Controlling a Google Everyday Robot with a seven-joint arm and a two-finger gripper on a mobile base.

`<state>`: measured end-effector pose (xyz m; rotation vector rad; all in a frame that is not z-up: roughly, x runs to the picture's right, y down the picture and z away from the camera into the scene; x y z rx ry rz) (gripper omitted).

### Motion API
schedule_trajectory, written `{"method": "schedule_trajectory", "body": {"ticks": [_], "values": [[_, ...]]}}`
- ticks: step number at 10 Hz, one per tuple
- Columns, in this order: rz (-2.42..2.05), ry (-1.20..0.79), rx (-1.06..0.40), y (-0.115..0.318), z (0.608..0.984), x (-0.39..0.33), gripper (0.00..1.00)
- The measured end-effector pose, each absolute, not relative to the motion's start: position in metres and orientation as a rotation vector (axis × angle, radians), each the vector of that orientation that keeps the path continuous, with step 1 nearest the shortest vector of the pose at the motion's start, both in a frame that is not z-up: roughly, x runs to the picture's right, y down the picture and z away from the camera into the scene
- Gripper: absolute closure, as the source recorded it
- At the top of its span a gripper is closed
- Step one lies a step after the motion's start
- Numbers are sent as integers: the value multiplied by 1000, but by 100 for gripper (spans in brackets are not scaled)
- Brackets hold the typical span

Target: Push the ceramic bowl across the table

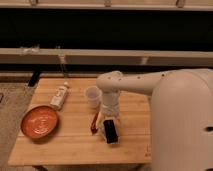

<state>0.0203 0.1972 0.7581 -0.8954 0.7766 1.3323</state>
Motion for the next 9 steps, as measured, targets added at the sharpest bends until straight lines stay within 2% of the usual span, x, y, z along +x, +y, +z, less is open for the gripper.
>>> {"method": "schedule_trajectory", "body": {"ticks": [9], "values": [[1327, 745, -881, 194, 754, 18, 20]]}}
